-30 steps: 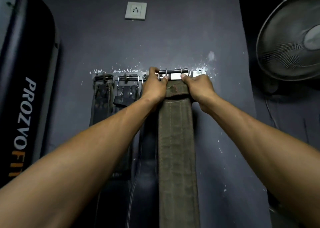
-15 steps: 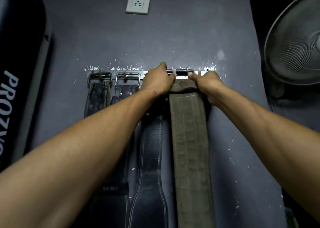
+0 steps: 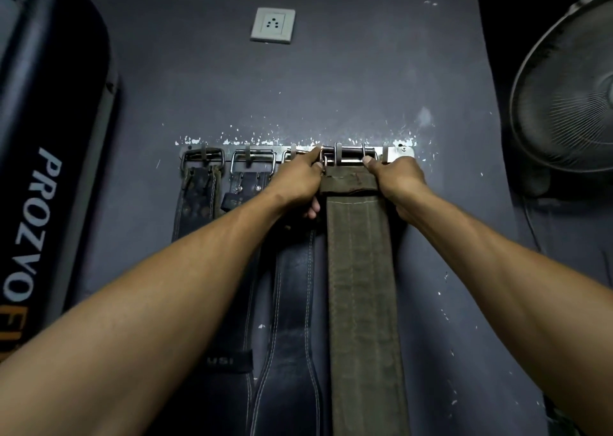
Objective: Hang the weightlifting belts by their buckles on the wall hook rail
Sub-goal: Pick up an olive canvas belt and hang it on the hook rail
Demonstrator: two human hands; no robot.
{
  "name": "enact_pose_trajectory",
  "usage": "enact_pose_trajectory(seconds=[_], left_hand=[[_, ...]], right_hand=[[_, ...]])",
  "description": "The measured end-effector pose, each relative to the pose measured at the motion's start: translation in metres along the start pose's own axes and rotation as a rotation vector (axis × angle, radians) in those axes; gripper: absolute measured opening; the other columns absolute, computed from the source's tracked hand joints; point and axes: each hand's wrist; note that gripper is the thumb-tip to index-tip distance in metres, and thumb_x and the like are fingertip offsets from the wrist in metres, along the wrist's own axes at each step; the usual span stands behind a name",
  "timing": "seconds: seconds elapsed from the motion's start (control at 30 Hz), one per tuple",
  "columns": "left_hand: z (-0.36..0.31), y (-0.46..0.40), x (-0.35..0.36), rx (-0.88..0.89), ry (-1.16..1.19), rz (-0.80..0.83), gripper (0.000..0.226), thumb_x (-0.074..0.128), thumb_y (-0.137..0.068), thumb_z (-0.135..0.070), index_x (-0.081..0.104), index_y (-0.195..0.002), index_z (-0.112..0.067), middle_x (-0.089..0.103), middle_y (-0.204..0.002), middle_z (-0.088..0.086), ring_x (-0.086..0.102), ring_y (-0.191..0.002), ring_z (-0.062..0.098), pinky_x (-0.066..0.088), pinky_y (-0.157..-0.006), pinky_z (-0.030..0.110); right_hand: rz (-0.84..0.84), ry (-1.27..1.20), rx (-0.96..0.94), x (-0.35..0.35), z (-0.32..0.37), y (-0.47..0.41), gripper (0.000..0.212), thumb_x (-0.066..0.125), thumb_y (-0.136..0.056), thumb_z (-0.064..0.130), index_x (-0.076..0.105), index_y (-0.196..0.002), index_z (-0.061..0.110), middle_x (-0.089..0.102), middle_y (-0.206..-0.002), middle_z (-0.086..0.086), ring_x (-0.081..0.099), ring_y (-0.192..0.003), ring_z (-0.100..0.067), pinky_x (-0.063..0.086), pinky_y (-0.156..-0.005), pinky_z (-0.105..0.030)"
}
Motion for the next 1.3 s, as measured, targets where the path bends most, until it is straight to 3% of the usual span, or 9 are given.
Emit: enact_pose_trajectory(seconds=[0.13,0.23,0.33,0.43,0.63,0.9,1.07,1.2,1.3], left_hand=[[-0.005,0.002,-0.004,0.010,-0.091,-0.076,0.067,0.029,-0.095,0.004,0.043,-0.151,-0.031,0.070,-0.064,0.015,0.071,-0.052,0.029,0.055,-0.045,0.031],[-0.004,-0.012,-0.025,0.199,-0.663,-0.270,0.036,0.044,-0.090,0.005,0.063,-0.117,-0.011,0.070,-0.105,0.024,0.069,-0.096,0.043,0.057,-0.075,0.044],[-0.005,-0.021,-0.036,0.305,-0.976,-0.294,0.016,0.053,-0.091,-0.003,0.064,-0.103,-0.004,0.066,-0.102,0.027,0.066,-0.093,0.045,0.043,-0.067,0.039],[-0.010,-0.025,-0.036,0.392,-1.141,-0.286,0.009,0.062,-0.088,-0.006,0.064,-0.096,-0.006,0.066,-0.091,0.022,0.068,-0.085,0.043,0.041,-0.062,0.037],[-0.023,-0.027,-0.035,0.482,-1.332,-0.252,0.016,0.058,-0.086,-0.003,0.064,-0.101,-0.006,0.068,-0.100,0.023,0.069,-0.092,0.042,0.037,-0.063,0.036],[-0.029,-0.026,-0.041,0.496,-1.427,-0.185,0.016,0.054,-0.090,-0.002,0.065,-0.103,-0.003,0.069,-0.108,0.024,0.068,-0.098,0.042,0.037,-0.064,0.036],[-0.025,-0.025,-0.049,0.448,-1.364,-0.179,0.012,0.056,-0.090,-0.003,0.063,-0.100,-0.001,0.067,-0.106,0.027,0.067,-0.097,0.046,0.038,-0.066,0.037],[-0.024,-0.022,-0.050,0.422,-1.253,-0.179,0.005,0.059,-0.087,0.000,0.061,-0.088,-0.004,0.067,-0.099,0.028,0.067,-0.089,0.046,0.041,-0.063,0.038],[-0.013,-0.017,-0.043,0.390,-1.137,-0.230,0.010,0.059,-0.092,-0.007,0.066,-0.098,-0.002,0.067,-0.100,0.028,0.067,-0.090,0.047,0.046,-0.066,0.042]], right_hand=[[-0.025,0.027,-0.019,0.002,-0.004,-0.001,0.049,0.070,-0.094,0.052,0.070,-0.103,0.003,0.071,-0.106,-0.011,0.067,-0.092,-0.030,0.044,-0.071,-0.030],[-0.025,0.031,-0.023,0.003,-0.006,0.000,0.050,0.070,-0.094,0.051,0.070,-0.100,0.002,0.068,-0.099,-0.009,0.062,-0.084,-0.027,0.041,-0.066,-0.031],[-0.033,0.028,-0.035,0.004,-0.007,0.000,0.050,0.070,-0.094,0.052,0.069,-0.093,0.002,0.068,-0.093,-0.009,0.061,-0.079,-0.027,0.041,-0.059,-0.031],[-0.027,0.007,-0.028,0.005,-0.006,-0.001,0.052,0.071,-0.093,0.051,0.071,-0.099,0.000,0.071,-0.097,-0.010,0.064,-0.082,-0.027,0.043,-0.062,-0.031],[-0.044,-0.004,-0.020,0.005,-0.006,-0.002,0.048,0.073,-0.092,0.051,0.072,-0.103,0.004,0.073,-0.104,-0.010,0.068,-0.090,-0.028,0.047,-0.069,-0.030],[-0.033,-0.038,-0.014,0.004,-0.005,-0.004,0.046,0.075,-0.090,0.050,0.072,-0.097,0.005,0.074,-0.100,-0.009,0.069,-0.086,-0.027,0.049,-0.068,-0.029],[-0.019,0.058,-0.045,0.003,-0.008,0.004,0.056,0.071,-0.094,0.049,0.042,-0.058,0.018,0.046,-0.060,0.000,0.039,-0.054,-0.019,0.031,-0.054,-0.032],[-0.035,0.097,-0.067,0.006,-0.009,0.011,0.060,0.071,-0.093,0.052,0.036,-0.056,0.020,0.040,-0.056,0.002,0.034,-0.052,-0.019,0.027,-0.052,-0.034],[-0.029,0.114,-0.069,0.006,-0.008,0.014,0.059,0.070,-0.092,0.055,0.037,-0.059,0.020,0.042,-0.060,0.002,0.038,-0.055,-0.020,0.027,-0.051,-0.035]])
Point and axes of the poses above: each hand's wrist, its own y-axis away from the middle knuckle, its own x-axis out of the palm, z = x × y
